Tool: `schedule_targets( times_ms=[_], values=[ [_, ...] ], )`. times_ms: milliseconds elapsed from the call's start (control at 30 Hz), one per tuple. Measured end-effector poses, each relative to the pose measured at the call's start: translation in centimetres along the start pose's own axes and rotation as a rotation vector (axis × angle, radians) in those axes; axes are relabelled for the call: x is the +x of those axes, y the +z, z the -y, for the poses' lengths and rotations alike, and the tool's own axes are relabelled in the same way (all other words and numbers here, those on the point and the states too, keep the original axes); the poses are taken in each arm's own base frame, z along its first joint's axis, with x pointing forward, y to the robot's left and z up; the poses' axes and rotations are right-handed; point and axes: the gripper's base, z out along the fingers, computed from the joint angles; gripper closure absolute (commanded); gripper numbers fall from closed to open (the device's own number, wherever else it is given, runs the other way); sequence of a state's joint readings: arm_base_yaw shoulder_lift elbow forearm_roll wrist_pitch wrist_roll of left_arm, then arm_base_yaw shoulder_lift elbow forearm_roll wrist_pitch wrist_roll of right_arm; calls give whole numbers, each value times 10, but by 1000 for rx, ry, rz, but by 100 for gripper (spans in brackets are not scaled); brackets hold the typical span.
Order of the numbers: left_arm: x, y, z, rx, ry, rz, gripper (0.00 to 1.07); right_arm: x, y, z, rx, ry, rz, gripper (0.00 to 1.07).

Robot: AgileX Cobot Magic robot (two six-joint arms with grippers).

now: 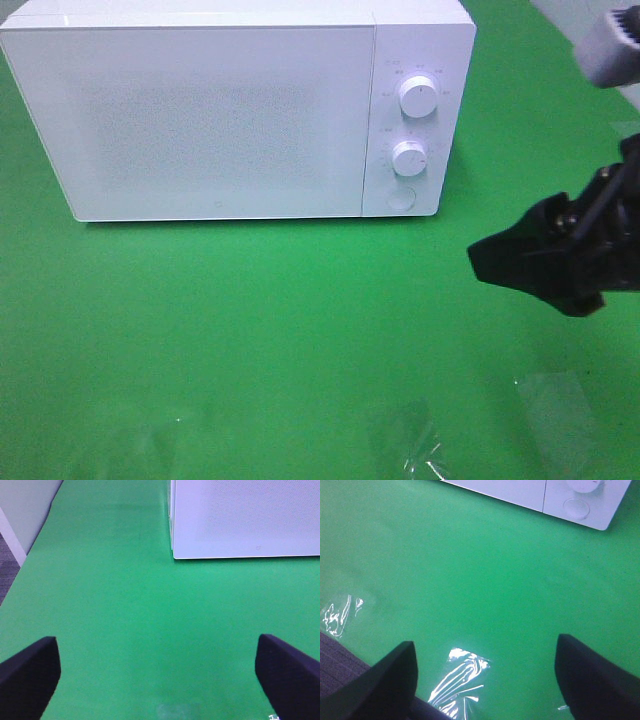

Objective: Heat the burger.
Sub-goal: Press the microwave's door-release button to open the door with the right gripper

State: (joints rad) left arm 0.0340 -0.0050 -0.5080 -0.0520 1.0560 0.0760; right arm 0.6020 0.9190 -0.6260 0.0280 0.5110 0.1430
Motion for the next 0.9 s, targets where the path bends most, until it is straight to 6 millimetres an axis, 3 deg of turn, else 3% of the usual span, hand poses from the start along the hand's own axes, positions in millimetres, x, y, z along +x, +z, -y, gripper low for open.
schedule_targets(
  times_ms=[33,67,100,133,333,633,700,900],
  values=[
    [0,0,0,0,0,0,9,3,-15,2,11,-20,16,32],
    [0,0,0,0,0,0,9,3,-15,2,11,-20,16,32],
    [0,0,0,0,0,0,9,8,-29,3,21,-31,13,31],
    [0,0,0,0,0,0,9,8,-29,3,21,-31,13,31],
    [0,0,0,0,0,0,9,28,-74,11,68,-45,46,31],
    [0,0,0,0,0,0,9,47,-104,26,203,42,98,31],
    [0,0,0,0,0,0,9,65,-115,30,267,85,133,31],
    [0,0,0,0,0,0,9,86,-127,30,353,144,195,31]
  ],
)
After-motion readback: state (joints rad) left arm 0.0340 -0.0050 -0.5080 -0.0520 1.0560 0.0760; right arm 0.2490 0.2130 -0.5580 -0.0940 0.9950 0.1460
